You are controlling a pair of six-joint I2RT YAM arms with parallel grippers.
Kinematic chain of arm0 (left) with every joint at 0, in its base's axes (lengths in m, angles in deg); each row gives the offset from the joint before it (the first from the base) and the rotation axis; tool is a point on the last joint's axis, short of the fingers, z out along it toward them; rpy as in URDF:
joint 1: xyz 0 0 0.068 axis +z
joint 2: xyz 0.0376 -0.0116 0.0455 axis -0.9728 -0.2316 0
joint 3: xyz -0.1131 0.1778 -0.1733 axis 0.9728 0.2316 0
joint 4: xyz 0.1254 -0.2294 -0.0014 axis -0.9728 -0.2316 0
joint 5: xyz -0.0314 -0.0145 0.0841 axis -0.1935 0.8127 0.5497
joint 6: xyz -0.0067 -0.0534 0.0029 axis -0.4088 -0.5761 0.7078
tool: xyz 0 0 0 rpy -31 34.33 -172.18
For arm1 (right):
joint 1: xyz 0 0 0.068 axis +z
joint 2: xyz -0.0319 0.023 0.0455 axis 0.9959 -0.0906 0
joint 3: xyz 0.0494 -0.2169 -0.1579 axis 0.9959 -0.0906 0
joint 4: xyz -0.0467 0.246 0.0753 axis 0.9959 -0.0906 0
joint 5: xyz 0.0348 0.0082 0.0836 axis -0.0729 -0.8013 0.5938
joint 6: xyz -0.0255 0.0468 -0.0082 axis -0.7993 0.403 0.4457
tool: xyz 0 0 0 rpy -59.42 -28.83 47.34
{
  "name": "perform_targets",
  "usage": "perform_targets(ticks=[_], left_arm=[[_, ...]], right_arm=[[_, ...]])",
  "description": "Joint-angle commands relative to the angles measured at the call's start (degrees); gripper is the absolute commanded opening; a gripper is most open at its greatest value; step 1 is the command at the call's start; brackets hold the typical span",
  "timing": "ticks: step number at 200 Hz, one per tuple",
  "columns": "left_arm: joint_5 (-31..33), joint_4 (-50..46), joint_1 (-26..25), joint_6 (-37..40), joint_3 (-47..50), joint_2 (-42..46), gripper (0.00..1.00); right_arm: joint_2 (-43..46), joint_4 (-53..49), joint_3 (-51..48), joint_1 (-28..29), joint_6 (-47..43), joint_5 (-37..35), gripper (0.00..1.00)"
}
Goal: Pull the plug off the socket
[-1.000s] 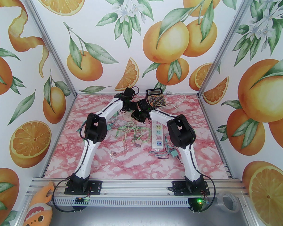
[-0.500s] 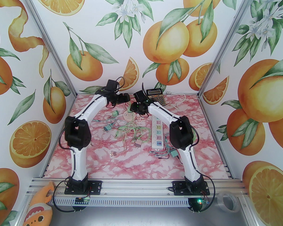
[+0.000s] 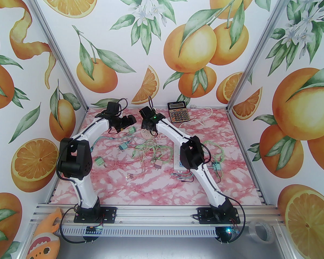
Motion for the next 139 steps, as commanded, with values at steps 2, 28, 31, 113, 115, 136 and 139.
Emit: perform_targets(ticks=[2,28,31,113,115,136,139], left_arm=[[-1.5,2.2,0.1,-0.3,2.0,3.9,0.84],[-2.2,2.2,0.1,-0.4,3.2,4.5,0.84],[-2.2,2.2,0.1,-0.5,3.4,4.7,0.84],[-2.6,1.5,0.1,0.4,5.8,6.0,0.84],[-2.6,1.4,0.2,0.5,5.8,6.0,0.84],[-2.6,1.1,0.2,0.8,5.8,5.9,0.84],[-2.5,1.2,0.2,0.9,5.9,5.8,0.84]], right_arm=[[-1.1,0.8,2.4,0.3,-0.4,-7.1,0.65],[-3.1,2.2,3.8,0.3,-0.6,-7.7,0.63],[-3.5,2.2,4.0,0.4,-0.6,-7.7,0.63],[-5.9,8.8,5.3,0.8,-0.5,-9.8,0.69],[-5.9,8.8,5.3,0.9,-0.4,-10.0,0.69],[-6.2,9.2,5.3,0.9,0.8,-11.3,0.65],[-6.2,9.1,5.3,0.9,0.9,-11.5,0.64]])
